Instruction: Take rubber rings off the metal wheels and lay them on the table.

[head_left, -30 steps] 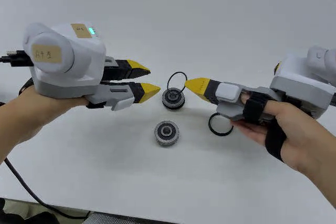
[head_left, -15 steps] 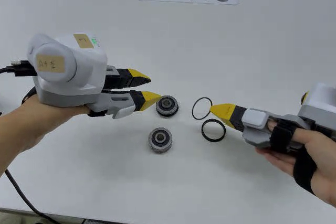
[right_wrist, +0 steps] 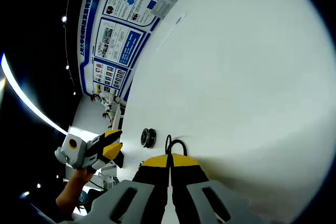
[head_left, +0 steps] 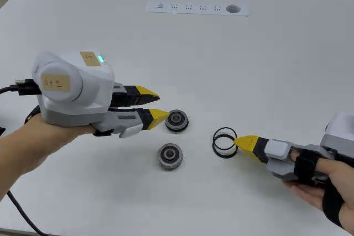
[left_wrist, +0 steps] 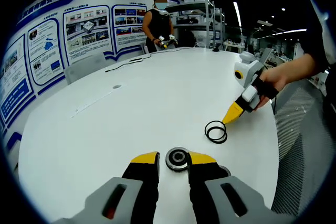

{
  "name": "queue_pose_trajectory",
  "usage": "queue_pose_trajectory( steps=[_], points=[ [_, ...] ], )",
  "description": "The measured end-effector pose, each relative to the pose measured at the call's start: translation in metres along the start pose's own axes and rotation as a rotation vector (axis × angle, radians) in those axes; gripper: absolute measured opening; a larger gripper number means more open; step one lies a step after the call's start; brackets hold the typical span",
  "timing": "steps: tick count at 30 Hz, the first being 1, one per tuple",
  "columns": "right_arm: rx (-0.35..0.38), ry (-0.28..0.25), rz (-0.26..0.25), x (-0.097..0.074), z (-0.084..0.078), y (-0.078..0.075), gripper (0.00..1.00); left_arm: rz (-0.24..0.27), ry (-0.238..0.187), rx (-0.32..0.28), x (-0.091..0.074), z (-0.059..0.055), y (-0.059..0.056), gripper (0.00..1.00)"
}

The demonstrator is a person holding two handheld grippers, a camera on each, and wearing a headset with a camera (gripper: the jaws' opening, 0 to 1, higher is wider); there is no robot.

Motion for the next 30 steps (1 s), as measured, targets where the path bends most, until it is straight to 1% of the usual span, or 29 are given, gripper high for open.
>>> queue_pose_trajectory(
  steps=[4,7,10,12,14,17,18,19,21,23,25,30],
  points=[
    [-0.011,0.005,-0.02,-0.001,-0.003,0.0,0.02,0.003,-0.001,0.002,-0.001,0.001,0.0,0.22],
    [-0.048,0.007,-0.048,-0.001,-0.003,-0.001,0.02,0.003,-0.005,-0.003,-0.002,0.001,-0.001,0.22],
    [-0.066,0.005,-0.058,-0.002,-0.004,0.0,0.09,0.003,0.002,-0.007,-0.003,-0.001,-0.001,0.22],
    [-0.088,0.0,-0.06,-0.004,-0.003,0.001,0.1,0.001,0.002,-0.009,-0.003,-0.002,-0.002,0.22],
    [-0.115,-0.008,-0.068,-0.006,-0.002,0.002,0.11,0.002,0.004,-0.01,-0.003,-0.002,-0.002,0.22],
    [-0.177,-0.021,-0.077,-0.01,0.001,0.004,0.14,0.003,0.001,-0.01,-0.002,-0.002,-0.001,0.22],
    [-0.209,-0.027,-0.077,-0.012,0.003,0.005,0.15,0.002,0.0,-0.011,-0.001,-0.002,-0.001,0.22],
    [-0.225,-0.033,-0.074,-0.013,0.003,0.006,0.16,0.001,0.0,-0.011,-0.001,-0.002,-0.001,0.21],
    [-0.234,-0.05,-0.054,-0.015,0.005,0.009,0.17,-0.004,0.005,-0.009,0.002,-0.003,-0.001,0.21],
    [-0.21,-0.069,-0.021,-0.015,0.008,0.011,0.18,-0.01,0.011,-0.006,0.005,-0.003,0.0,0.21],
    [-0.201,-0.08,-0.002,-0.014,0.009,0.013,0.2,-0.017,0.015,-0.005,0.009,-0.004,0.001,0.21],
    [-0.2,-0.075,0.047,-0.012,0.012,0.019,0.2,-0.032,0.025,-0.014,0.02,-0.007,0.005,0.21]
  ],
)
Point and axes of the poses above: the centre of the closed fingertips' face, and the gripper's own axes: x roughly forward along the fingers, y roughly to its left, z roughly out of its top, the point moved 10 cm from there along -x, roughly backward along the fingers, and after that the axes turned 14 degrees about -z, right-handed, at the moved point
